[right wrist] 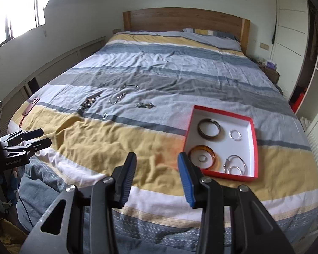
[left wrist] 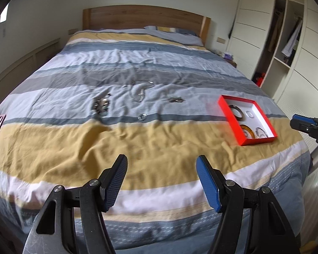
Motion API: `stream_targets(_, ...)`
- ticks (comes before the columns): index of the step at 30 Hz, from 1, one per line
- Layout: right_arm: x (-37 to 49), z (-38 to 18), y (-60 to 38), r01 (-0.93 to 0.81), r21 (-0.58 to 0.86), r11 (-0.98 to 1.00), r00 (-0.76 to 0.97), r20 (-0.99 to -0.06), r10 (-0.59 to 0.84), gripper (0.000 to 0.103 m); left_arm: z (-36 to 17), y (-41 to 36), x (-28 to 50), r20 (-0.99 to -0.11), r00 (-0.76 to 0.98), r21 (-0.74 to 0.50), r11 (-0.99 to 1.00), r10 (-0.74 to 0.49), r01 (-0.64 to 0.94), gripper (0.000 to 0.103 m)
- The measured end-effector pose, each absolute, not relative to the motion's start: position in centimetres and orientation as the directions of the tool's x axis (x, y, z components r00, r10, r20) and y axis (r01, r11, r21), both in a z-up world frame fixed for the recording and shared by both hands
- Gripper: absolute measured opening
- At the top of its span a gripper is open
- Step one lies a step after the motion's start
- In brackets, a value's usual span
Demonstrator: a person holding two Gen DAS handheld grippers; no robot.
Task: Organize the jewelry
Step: 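Move both grippers back over the remaining jewelry on the bed, then close left gripper on brown beaded bracelet while right gripper grasps small silver ring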
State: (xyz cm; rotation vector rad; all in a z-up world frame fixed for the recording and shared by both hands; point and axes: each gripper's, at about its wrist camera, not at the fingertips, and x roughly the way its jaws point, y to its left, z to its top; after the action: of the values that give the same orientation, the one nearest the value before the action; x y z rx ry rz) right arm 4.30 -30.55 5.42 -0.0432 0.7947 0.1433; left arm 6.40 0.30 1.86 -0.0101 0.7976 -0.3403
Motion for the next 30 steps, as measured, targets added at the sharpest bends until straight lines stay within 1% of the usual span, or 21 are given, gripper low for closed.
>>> stream_targets(5,5.2,5.5,-29.0,-0.18,0.016,0.983,0.69,-0.71,0.138,0.039,1.5,2.7,7.2,-0.711,0.656,-0.128,0.963,-0.256,0.237,0.07)
stream_targets(13,9.5,3.1,-26.5,-0.25,0.042,0.967,0.646,-0.737,0.199,0.039,0.4,4.8,11.5,-0.725,0.65,-0.135,0.973,-0.225,0.187,0.07)
stream_targets(25,19.9,-2.5,-21.5,-0.363,0.112,0.925,0.541,-0.783,0.307,0.039,-2.6,6.6,23.1,-0.755,0.624,-0.175,0.979,-0.203,0.106,0.07)
stream_targets(30,23.9,-4.6,-19.2,-0.406,0.156,0.9,0.498,-0.789,0.361,0.039,-4.8,6.5,27.9,-0.774,0.606,-0.164,0.983,-0.184,0.088,0.07)
